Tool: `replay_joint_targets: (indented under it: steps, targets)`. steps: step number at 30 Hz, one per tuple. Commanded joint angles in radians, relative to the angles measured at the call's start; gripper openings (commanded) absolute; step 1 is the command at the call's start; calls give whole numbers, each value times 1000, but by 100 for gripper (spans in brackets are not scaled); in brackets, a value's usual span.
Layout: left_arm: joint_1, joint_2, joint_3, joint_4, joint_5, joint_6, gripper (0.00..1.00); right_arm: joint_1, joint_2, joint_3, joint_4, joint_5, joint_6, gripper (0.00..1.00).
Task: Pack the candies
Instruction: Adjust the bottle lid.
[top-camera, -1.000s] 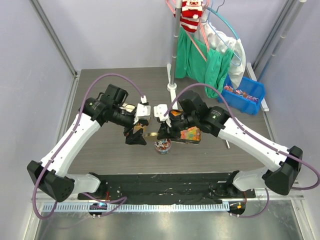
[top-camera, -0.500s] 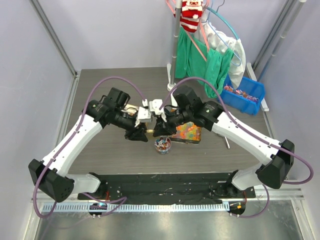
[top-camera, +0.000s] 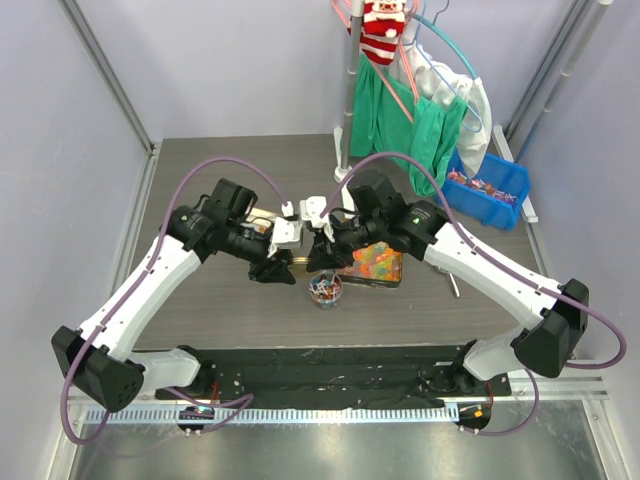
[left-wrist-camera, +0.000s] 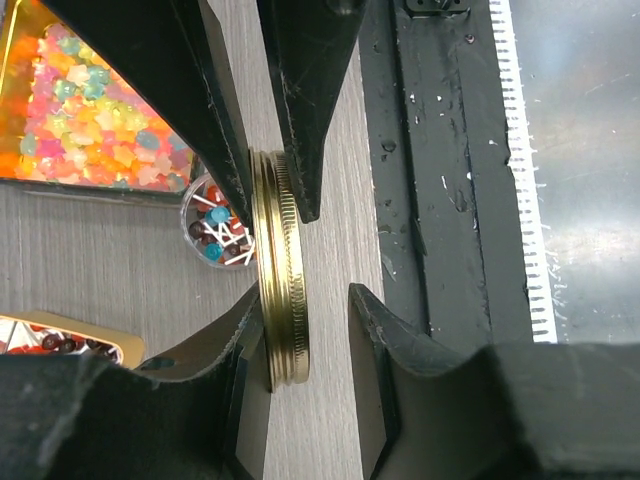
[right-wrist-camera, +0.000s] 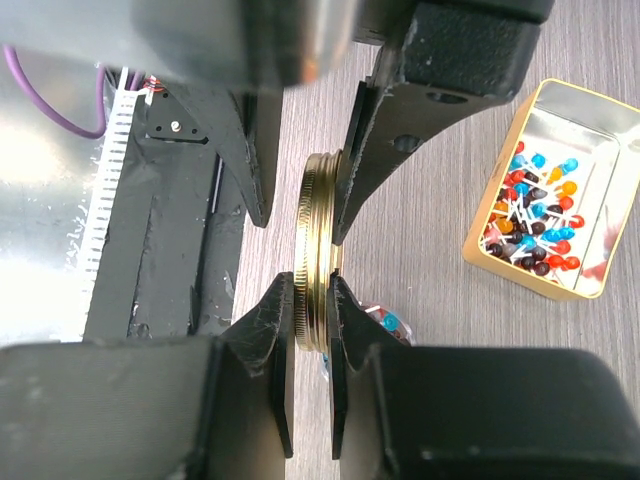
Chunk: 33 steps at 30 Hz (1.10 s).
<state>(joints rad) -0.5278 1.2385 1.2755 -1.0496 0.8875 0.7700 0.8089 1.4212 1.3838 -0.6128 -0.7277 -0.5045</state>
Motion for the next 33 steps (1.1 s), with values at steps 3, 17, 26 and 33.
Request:
replay_joint_targets:
  steps: [3,17,26,33]
  targets:
    - [-6,-37,7,-7,44,3,20,-20,1,-8,59,59,-25,1]
    - [-6,12,25,14,38,-81,0,-20,-103,-77,119,334,-86,56]
    - [14,151,79,137,36,-384,0,38,-252,-290,254,658,-219,82]
    - [60,332,208,132,140,-563,0,113,-266,-310,277,712,-209,85]
